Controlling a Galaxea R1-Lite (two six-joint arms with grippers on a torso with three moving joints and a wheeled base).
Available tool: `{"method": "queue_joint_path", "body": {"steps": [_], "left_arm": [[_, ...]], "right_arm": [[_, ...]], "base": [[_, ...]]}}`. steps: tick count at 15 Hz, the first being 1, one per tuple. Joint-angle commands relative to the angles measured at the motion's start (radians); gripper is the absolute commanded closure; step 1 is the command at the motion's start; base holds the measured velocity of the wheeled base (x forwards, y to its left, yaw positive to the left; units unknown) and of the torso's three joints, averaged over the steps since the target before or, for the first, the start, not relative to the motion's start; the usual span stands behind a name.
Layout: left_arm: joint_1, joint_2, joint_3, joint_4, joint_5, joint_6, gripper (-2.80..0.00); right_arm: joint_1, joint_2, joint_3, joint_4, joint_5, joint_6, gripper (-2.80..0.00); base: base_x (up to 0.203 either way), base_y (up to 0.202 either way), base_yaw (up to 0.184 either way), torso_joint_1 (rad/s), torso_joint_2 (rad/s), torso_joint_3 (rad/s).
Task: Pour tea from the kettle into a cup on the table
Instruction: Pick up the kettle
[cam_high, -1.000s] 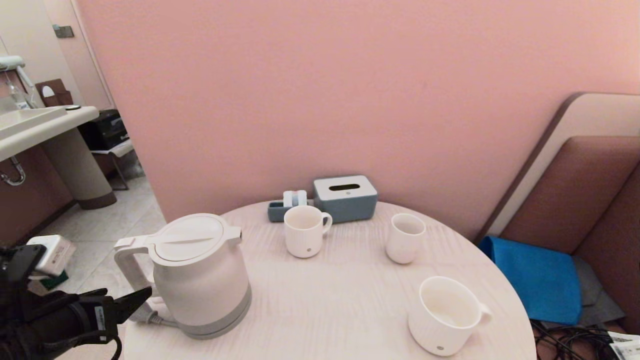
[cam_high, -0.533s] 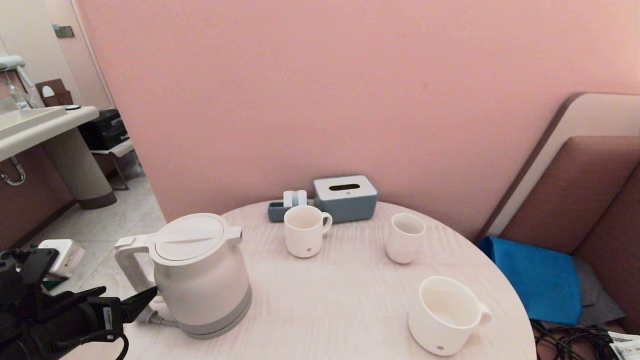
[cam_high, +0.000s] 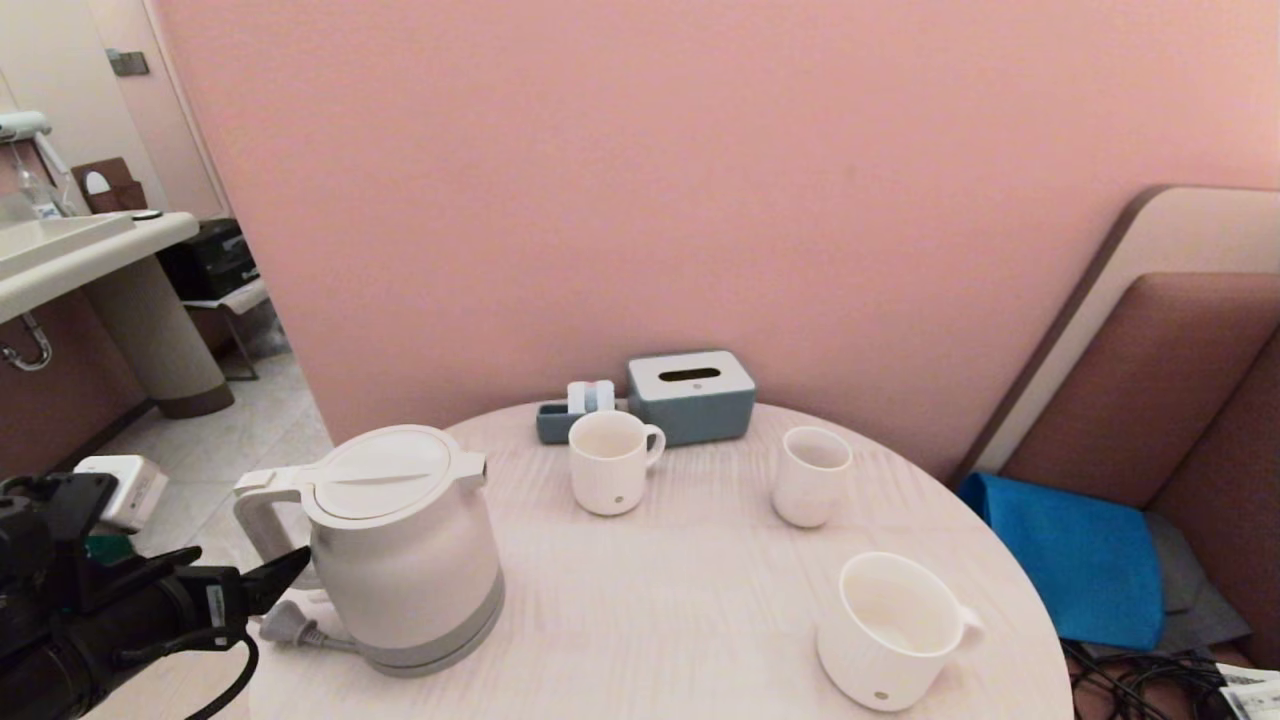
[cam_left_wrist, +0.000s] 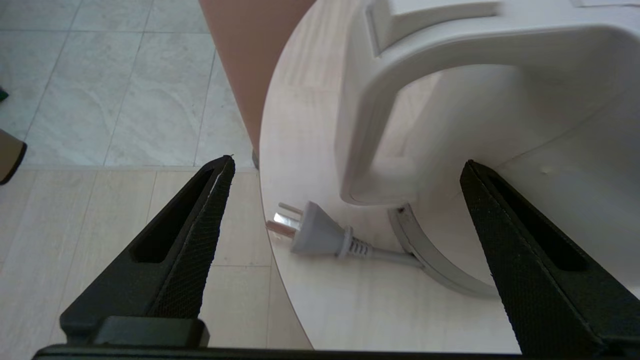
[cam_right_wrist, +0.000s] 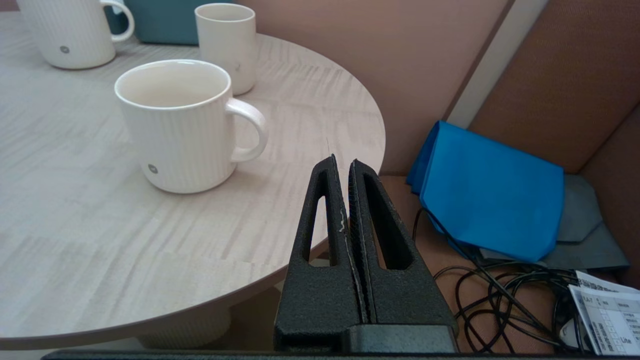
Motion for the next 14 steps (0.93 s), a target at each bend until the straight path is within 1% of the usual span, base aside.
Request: {"method": "queue_joint_path", "body": {"steps": [1,5,11,14], "left_arm": [[0.0,0.047,0.0,-0.025,-0.003,-0.001,-2.8],[-0.001,0.134,0.005,-0.152,-0.003,-0.005,-2.8],[-0.001,0.155,-0.018,-0.16,-0.006,-0.009,-2.8],[-0.001,0.132,-0.029,-0.16,-0.006,-0.012,-2.8]], "right_arm": [[0.0,0.0,0.0,0.0,0.001,-0.001,0.0],[0.0,0.0,-0.001,0.0,0.001,-0.001,0.0],[0.001,0.0,0.0,0.0,0.001,-0.002,0.0],[0.0,0.0,0.0,0.0,0.001,-0.002,0.0]], "base": [[0.0,0.0,0.0,0.0,0.0,0.0],[0.0,0.0,0.0,0.0,0.0,0.0],[0.0,0.0,0.0,0.0,0.0,0.0],[0.0,0.0,0.0,0.0,0.0,0.0]]}}
